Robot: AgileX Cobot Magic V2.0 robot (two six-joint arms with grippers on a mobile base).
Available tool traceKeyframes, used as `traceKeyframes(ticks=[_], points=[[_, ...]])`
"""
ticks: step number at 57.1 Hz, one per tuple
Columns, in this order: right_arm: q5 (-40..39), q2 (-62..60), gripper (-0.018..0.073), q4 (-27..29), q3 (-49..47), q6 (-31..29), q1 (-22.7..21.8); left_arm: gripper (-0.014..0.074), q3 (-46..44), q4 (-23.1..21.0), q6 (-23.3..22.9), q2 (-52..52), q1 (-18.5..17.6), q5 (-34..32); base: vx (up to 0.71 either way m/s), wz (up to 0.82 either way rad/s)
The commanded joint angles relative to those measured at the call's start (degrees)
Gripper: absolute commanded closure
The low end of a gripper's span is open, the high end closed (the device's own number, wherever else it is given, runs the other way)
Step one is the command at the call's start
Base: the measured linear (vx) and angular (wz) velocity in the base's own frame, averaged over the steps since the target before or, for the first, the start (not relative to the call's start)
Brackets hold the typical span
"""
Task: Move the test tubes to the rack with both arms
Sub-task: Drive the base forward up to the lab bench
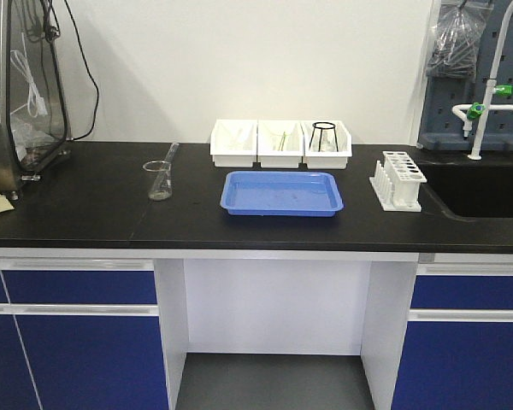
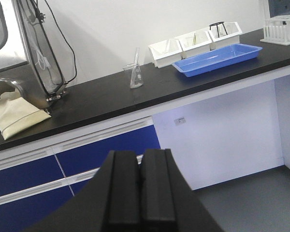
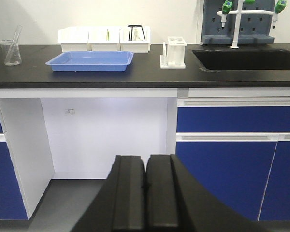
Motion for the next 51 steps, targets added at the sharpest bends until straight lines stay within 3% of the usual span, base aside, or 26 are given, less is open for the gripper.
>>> traceKeyframes(ticks=[1,23,51], points=[[-4.75,-0.41,0.0567,-0.14,0.63,-0.34,-0.47,0.0611,1.47,-0.46,-0.15,-1.08,0.07,-4.60,0.06,0.03],[-4.75,-0.41,0.0567,-0.14,0.63,-0.34,-0.47,0.0611,1.47,-0.46,-0.15,-1.08,0.07,-4.60,0.15,0.05],[-4.75,-0.41,0.0567,-0.14,0.63,-0.34,-0.47,0.0611,1.47,-0.46,-0.15,-1.08,0.07,-4.60,0.34,0.00]])
